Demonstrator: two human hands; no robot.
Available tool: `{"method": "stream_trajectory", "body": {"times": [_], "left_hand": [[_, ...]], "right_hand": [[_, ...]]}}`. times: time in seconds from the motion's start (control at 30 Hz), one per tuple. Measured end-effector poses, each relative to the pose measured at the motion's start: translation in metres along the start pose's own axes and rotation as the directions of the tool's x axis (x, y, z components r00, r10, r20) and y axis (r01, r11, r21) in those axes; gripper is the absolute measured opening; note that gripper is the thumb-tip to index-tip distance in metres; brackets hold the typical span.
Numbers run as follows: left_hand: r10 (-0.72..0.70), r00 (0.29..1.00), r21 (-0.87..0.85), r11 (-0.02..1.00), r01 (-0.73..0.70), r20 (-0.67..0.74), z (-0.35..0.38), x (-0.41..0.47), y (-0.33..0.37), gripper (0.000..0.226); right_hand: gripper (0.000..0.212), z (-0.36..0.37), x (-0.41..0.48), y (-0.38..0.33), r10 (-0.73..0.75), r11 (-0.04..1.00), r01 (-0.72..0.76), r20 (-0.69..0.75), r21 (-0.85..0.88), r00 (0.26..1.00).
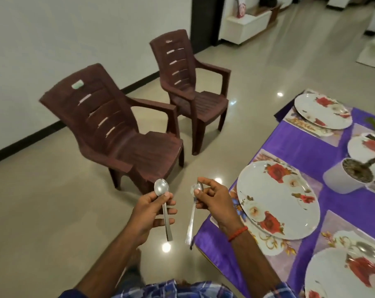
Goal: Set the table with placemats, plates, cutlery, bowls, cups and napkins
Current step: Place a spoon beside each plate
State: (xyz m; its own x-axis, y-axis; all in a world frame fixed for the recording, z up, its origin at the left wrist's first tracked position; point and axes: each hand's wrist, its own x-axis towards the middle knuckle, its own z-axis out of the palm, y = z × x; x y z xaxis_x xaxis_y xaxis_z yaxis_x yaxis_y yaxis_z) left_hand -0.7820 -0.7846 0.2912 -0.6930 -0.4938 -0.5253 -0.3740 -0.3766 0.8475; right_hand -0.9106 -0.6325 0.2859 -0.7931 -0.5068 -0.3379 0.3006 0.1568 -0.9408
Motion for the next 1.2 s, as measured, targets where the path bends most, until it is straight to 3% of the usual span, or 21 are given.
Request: {"method": "stream_trajectory", "body": {"times": [0.27,0.43,0.63,0.77,0.97,1.2], "left_hand": [[-0.020,0.973,0.085,0.996,0.001,0.229,-0.028,0.076,0.043,0.020],[-0.042,0.934,0.124,0.992,-0.003,0.355,-0.044,0.112,0.072,0.022],[-0.129,0.871,0.215,0.976,0.028,0.474,-0.049,0.142,0.081,0.024],[-0.191,0.822,0.277,0.960,0.042,0.536,-0.032,0.150,0.077,0.025],[-0.259,0.743,0.376,0.927,0.010,0.618,0.007,0.159,0.077,0.023],[-0.298,0.697,0.447,0.894,-0.036,0.652,0.053,0.177,0.082,0.024]], "right_hand": [[0.032,0.036,0.040,-0.012,-0.023,0.996,0.038,-0.194,0.076,0.981],[0.036,0.050,0.047,-0.001,0.028,0.978,0.066,-0.442,0.196,0.896],[0.030,0.054,0.022,0.015,0.091,0.940,0.189,-0.741,0.285,0.665],[0.029,0.038,0.002,0.029,0.179,0.904,0.262,-0.856,0.338,0.485],[0.032,-0.017,-0.025,0.064,0.315,0.904,0.261,-0.940,0.338,0.127],[0.041,-0.060,-0.029,0.117,0.476,0.846,0.284,-0.879,0.451,-0.022]]}}
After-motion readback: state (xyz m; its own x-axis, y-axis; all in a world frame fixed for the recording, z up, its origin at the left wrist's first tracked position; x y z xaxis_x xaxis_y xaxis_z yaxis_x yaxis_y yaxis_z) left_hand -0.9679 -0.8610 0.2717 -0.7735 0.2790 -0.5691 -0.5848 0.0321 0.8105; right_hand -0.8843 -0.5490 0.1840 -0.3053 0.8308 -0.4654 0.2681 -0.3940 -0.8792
